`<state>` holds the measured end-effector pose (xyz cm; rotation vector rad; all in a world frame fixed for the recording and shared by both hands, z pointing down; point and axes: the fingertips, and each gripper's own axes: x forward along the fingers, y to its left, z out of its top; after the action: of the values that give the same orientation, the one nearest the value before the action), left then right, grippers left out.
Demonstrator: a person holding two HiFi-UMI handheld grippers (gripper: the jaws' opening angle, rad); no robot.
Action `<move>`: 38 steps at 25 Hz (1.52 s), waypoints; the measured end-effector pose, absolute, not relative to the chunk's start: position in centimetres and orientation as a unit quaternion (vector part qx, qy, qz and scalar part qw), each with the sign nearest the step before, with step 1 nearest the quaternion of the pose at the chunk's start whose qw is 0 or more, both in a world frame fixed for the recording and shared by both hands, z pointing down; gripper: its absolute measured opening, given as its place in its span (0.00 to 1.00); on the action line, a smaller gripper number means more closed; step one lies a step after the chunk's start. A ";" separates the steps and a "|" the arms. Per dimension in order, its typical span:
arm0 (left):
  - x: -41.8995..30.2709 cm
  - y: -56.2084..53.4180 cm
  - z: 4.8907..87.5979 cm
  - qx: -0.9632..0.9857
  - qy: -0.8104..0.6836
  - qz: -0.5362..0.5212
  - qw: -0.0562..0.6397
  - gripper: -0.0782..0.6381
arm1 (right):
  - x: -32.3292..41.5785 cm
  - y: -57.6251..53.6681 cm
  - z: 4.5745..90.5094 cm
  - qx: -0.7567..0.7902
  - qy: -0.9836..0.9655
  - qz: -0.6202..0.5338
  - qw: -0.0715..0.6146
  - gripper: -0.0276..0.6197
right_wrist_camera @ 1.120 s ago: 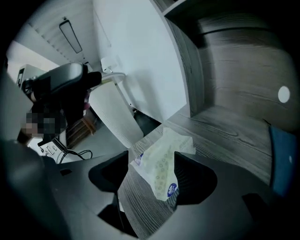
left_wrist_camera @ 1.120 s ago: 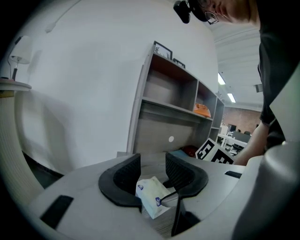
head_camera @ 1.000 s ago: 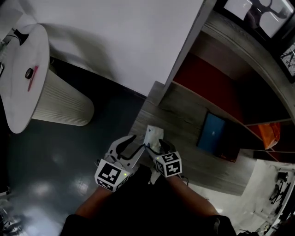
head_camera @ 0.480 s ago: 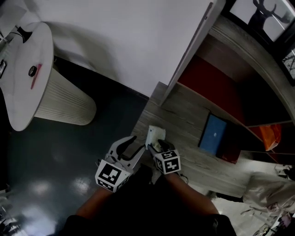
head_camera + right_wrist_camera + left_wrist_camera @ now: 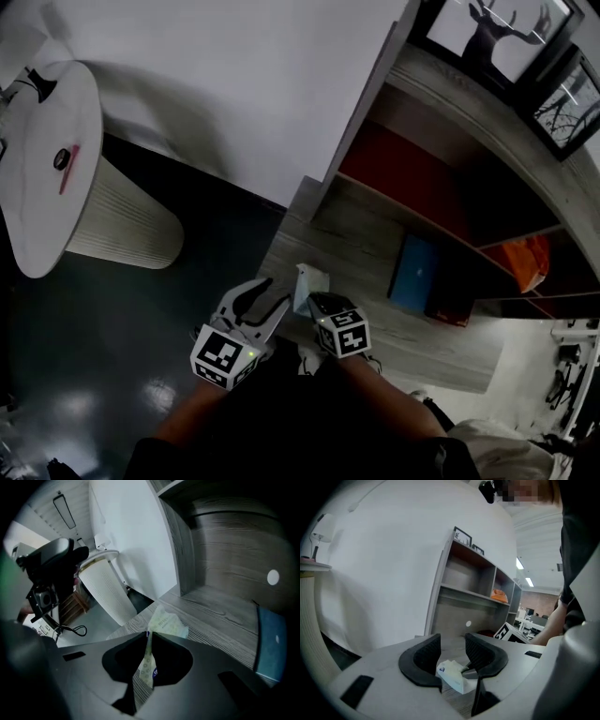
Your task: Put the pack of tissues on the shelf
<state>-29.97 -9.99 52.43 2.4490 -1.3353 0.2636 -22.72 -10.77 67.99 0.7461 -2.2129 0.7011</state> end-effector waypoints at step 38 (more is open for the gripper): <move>2.2 -11.7 43.3 0.903 -0.412 0.088 0.082 0.32 | 13.6 -9.0 47.2 0.356 -0.901 0.202 0.142 0.09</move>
<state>2.15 -11.66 43.28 2.6980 -1.2298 0.2633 13.56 -9.02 47.16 1.0263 -2.6022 0.5840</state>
